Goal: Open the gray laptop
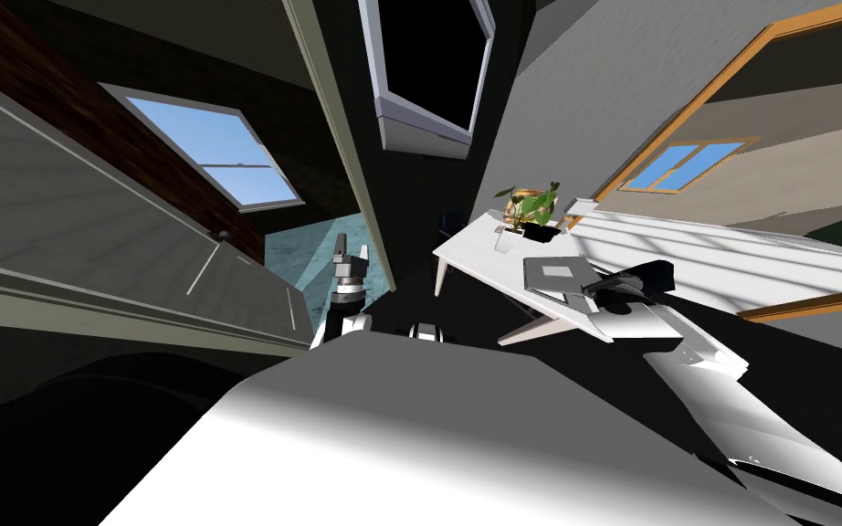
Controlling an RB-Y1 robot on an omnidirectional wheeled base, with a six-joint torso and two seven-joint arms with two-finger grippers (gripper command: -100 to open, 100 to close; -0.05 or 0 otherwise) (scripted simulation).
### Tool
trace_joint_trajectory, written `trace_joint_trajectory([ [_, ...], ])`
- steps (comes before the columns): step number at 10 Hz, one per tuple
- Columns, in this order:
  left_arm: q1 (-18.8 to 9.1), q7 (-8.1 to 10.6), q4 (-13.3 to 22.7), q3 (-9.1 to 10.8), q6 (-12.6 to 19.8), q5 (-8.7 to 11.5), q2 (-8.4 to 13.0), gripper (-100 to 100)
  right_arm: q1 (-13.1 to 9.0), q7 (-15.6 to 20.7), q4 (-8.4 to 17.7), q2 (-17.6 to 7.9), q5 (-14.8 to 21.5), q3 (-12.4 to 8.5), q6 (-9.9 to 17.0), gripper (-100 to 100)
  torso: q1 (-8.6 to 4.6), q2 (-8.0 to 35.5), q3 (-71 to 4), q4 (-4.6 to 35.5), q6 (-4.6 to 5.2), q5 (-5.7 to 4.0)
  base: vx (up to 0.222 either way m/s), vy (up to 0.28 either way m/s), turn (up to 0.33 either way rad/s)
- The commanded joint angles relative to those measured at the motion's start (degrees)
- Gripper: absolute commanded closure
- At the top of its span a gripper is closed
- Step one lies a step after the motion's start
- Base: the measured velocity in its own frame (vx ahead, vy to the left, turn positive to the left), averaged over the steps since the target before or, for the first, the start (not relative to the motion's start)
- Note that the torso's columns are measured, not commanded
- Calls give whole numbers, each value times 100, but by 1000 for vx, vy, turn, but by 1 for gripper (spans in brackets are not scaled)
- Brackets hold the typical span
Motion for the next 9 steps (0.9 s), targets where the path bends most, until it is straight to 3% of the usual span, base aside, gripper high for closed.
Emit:
trace_joint_trajectory([
  [1, 0, 0, 0, 0, 0, 0, 0, 0, -1, 13, 75, 144, 340, 23, -99, -100, 0, 1, 1, 0, 0, 0, 7, 1, 1],
  [9, 0, 0, 0, 0, 0, 0, 0, 0, -21, 41, 317, 586, 1355, 99, -398, -100, 3, -4, -2, -1, 0, 1, 7, 2, 2],
])
